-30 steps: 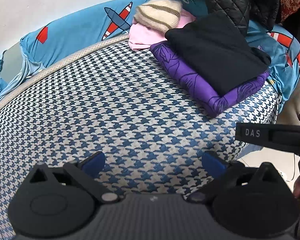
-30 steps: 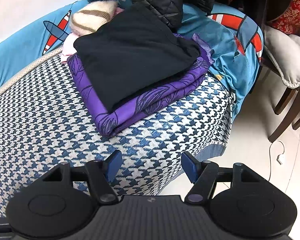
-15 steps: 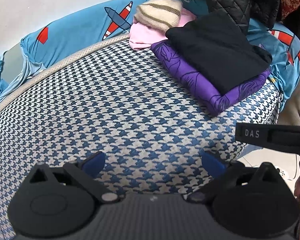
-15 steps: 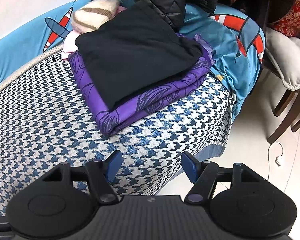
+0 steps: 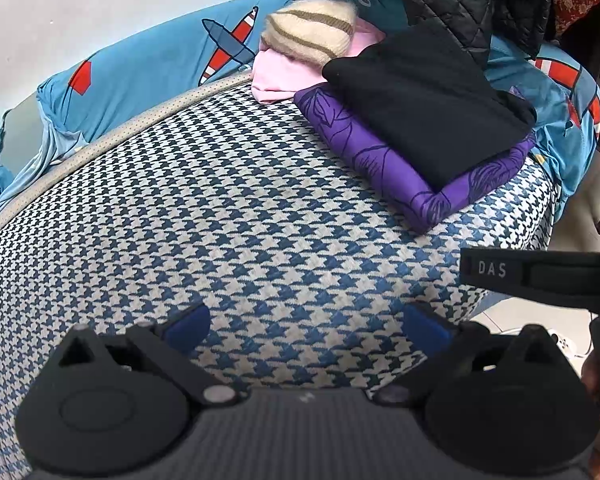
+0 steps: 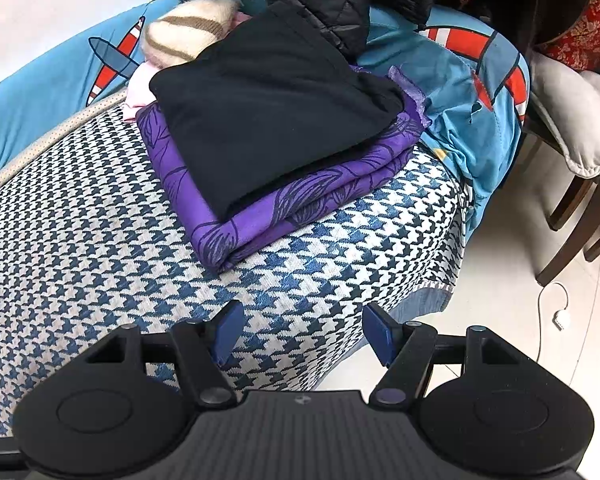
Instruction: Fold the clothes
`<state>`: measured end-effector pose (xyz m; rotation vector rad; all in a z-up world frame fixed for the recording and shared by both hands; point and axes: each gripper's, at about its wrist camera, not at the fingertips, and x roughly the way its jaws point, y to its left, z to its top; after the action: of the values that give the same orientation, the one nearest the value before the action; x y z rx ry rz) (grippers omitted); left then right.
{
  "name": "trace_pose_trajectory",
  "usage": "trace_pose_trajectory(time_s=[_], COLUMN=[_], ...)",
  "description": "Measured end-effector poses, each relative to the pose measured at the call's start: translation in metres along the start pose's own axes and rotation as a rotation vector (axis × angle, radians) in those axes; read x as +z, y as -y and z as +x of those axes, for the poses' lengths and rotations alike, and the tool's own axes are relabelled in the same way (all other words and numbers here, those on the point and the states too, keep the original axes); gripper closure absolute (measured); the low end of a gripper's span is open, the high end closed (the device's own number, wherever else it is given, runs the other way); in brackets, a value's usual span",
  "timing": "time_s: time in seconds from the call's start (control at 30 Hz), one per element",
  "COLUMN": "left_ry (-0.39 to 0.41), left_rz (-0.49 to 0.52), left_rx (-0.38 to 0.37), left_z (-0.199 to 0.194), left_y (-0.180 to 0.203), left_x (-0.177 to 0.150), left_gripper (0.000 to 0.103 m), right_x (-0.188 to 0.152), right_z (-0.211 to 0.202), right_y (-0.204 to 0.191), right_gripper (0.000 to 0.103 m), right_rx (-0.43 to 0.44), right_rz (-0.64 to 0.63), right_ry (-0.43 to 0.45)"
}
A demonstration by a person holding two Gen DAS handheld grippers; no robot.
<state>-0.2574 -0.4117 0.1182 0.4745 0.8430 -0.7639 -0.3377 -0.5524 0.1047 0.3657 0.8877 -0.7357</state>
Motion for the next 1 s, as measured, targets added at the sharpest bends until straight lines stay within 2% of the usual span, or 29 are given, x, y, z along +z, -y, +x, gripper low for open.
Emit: trace_pose_trajectory(time_s=[0.47,1.0], left_ry=[-0.008,-0.027], left_rz=[0.005,-0.041], left_rx=[-0.010,-0.018], left_z=[0.001,0.003], left_y=[0.002,-0.019], left_x=[-0.002,-0.010], left_gripper=[0.000,0.000], right_x=[0.000,-0.001], right_z=[0.001,0.003], right_y=[-0.001,-0.014], right_gripper=[0.038,0.038], right_rx=[0.001,-0.016], right_rz=[-0.009,-0.056], right_ry=[-0.007,-0.012])
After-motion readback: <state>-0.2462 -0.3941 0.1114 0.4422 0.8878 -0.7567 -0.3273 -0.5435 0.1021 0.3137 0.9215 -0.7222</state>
